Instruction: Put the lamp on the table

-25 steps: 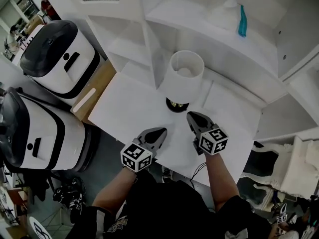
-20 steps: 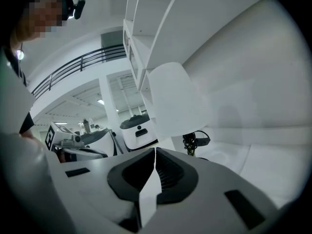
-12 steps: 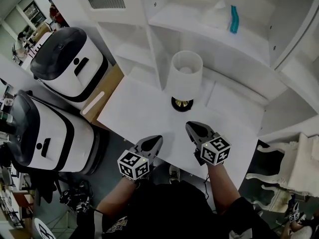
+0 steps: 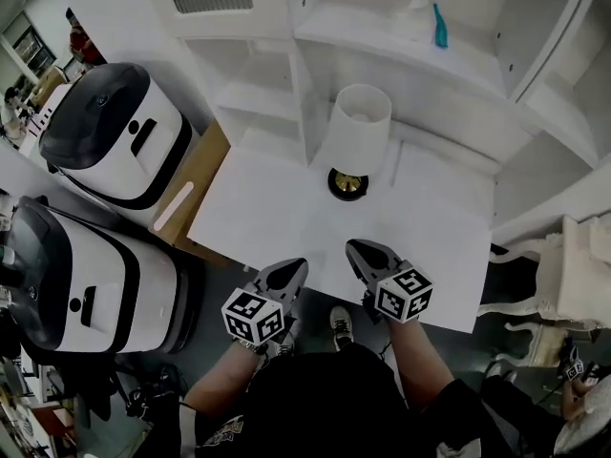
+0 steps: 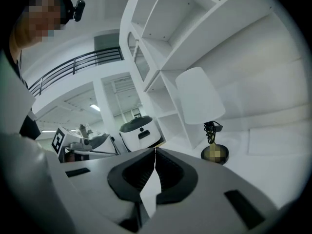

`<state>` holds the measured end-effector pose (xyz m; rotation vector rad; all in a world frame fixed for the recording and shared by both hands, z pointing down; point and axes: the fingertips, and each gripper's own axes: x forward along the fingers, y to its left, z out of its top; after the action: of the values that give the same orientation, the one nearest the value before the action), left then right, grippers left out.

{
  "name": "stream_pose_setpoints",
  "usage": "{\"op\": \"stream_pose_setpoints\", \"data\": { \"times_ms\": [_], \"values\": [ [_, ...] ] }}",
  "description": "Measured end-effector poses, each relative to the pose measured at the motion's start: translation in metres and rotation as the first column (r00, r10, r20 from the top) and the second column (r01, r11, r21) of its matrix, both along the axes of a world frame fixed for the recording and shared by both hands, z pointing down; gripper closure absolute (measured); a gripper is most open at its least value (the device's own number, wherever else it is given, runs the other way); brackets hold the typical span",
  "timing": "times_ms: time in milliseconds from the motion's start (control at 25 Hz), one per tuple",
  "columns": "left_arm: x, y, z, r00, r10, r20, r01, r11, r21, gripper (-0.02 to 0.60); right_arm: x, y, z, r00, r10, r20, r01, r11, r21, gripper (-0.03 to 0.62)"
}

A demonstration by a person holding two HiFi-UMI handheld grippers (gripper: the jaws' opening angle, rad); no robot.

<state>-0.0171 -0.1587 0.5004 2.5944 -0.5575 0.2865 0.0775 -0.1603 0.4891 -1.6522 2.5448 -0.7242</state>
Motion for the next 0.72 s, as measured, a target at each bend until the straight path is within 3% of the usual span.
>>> {"op": "stream_pose_setpoints", "data": {
  "times_ms": [720],
  "values": [
    [-0.074, 0.057, -0.004, 0.98, 0.194, -0.043, -0.195, 0.981, -0.013, 0.575, -0.106, 0.079, -0.011, 0.986, 0.166, -0.026, -0.166, 0.986, 0.005, 0.568]
  ]
}}
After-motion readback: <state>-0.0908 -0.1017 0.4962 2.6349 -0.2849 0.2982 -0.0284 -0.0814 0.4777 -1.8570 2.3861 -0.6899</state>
